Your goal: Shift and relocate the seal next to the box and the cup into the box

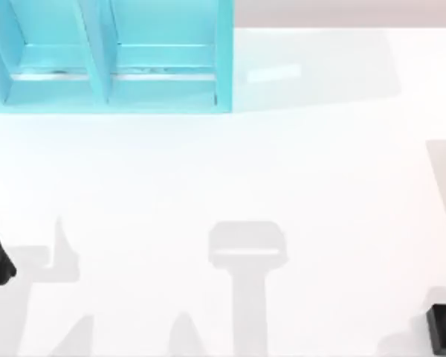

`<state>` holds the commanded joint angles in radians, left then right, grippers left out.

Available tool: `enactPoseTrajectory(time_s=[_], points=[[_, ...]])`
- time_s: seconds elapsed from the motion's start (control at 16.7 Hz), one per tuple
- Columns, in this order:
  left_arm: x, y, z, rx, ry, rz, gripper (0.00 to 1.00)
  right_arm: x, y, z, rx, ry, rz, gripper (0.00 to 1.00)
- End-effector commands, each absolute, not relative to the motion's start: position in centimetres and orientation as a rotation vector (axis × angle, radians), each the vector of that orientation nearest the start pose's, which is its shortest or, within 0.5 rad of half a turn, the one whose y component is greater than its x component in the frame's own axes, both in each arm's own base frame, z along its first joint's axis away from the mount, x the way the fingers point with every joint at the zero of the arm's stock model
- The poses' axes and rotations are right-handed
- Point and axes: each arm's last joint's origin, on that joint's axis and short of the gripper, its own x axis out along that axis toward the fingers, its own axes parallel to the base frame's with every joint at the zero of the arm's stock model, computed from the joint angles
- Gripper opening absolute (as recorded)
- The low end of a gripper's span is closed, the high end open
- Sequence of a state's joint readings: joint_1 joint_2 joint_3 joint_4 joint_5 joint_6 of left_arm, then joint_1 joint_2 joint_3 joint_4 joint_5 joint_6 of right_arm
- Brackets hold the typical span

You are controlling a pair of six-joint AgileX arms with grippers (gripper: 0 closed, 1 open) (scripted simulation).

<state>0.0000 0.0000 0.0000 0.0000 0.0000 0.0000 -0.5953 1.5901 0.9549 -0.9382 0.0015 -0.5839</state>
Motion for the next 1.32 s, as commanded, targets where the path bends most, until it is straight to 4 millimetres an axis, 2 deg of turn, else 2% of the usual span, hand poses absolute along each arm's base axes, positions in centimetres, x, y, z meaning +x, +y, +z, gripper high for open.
enactPoseTrajectory(time_s=[0.3, 0.42, 0.54, 0.78, 0.9, 1.02, 1.32], points=[[10.6, -0.1, 16.0, 0.0, 0.0, 0.0, 1.0, 21.9, -14.7, 16.8, 0.009, 1.573, -0.01, 1.0], [10.6, -0.1, 16.0, 0.0, 0.0, 0.0, 1.0, 21.8, -14.7, 17.4, 0.002, 1.566, -0.017, 1.0], [10.6, -0.1, 16.0, 0.0, 0.0, 0.0, 1.0, 21.6, -14.6, 19.7, -0.017, 1.538, -0.048, 1.0], [10.6, -0.1, 16.0, 0.0, 0.0, 0.0, 1.0, 21.1, -14.1, 26.1, -0.033, 1.496, -0.087, 1.0], [10.6, -0.1, 16.0, 0.0, 0.0, 0.0, 1.0, 21.2, -14.0, 27.9, -0.025, 1.503, -0.071, 1.0], [10.6, -0.1, 16.0, 0.0, 0.0, 0.0, 1.0, 21.5, -14.2, 28.3, -0.01, 1.528, -0.044, 1.0], [10.6, -0.1, 16.0, 0.0, 0.0, 0.0, 1.0, 21.9, -14.7, 26.8, 0.009, 1.573, -0.01, 1.0]])
